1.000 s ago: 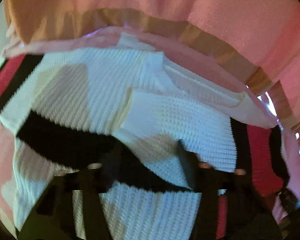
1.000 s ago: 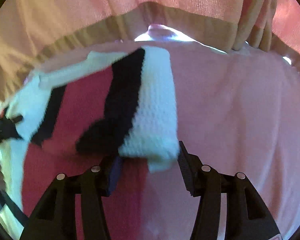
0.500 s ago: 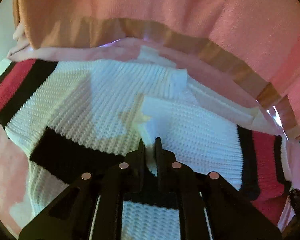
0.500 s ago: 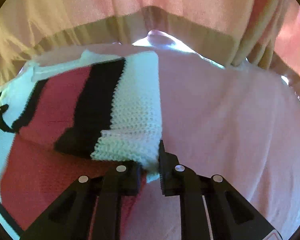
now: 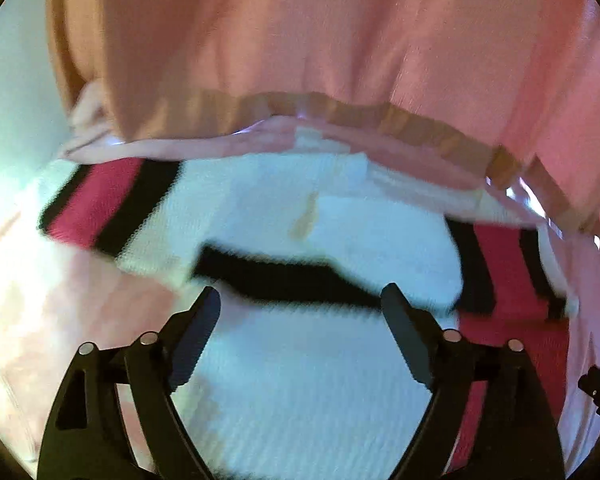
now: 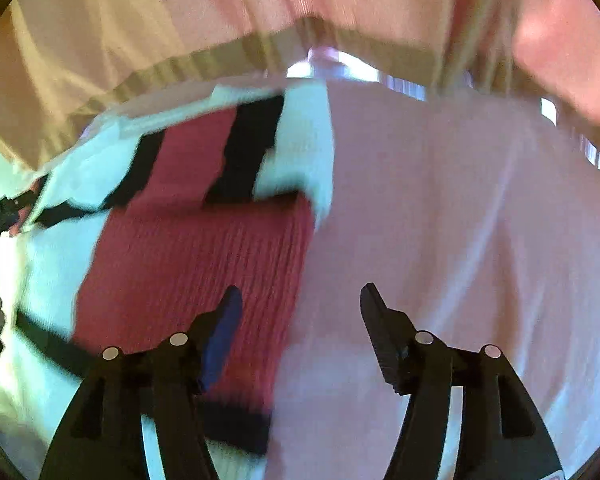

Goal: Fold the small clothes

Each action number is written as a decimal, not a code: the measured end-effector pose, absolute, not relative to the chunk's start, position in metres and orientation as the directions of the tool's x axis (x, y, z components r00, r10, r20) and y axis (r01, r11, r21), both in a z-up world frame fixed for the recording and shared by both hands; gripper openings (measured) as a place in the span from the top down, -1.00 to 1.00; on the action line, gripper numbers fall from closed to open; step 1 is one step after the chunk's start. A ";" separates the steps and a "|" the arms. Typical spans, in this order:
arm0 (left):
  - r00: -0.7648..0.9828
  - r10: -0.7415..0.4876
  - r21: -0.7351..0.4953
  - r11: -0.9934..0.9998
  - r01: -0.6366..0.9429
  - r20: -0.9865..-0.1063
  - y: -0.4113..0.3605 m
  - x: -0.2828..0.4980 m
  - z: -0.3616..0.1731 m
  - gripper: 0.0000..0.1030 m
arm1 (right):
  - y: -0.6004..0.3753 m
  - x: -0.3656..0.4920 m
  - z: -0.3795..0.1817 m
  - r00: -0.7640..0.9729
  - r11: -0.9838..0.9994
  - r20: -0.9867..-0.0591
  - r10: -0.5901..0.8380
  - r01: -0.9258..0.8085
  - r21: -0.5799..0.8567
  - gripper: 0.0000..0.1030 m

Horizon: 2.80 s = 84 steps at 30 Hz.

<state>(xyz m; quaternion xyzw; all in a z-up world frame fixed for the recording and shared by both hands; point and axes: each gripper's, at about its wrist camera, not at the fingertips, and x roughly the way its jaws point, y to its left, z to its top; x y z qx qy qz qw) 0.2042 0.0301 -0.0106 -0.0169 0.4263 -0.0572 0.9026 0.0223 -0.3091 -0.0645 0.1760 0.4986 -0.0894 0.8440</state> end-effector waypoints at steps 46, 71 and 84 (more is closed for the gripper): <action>0.622 -0.230 -0.255 0.966 0.050 -0.748 0.033 0.171 0.011 -0.39 | -0.373 0.131 -0.108 0.491 0.869 -0.865 0.104 0.378 0.319 0.14; 0.588 0.019 -0.373 0.756 -0.538 -0.809 0.301 0.296 -0.051 -0.67 | -0.293 0.102 -0.010 0.652 0.946 -0.706 -0.277 0.313 -0.082 -0.14; 0.541 0.165 -0.283 0.708 -0.647 -0.825 0.364 0.366 -0.077 0.25 | -0.210 0.118 -0.051 0.610 0.981 -0.768 -0.194 0.139 -0.138 -0.16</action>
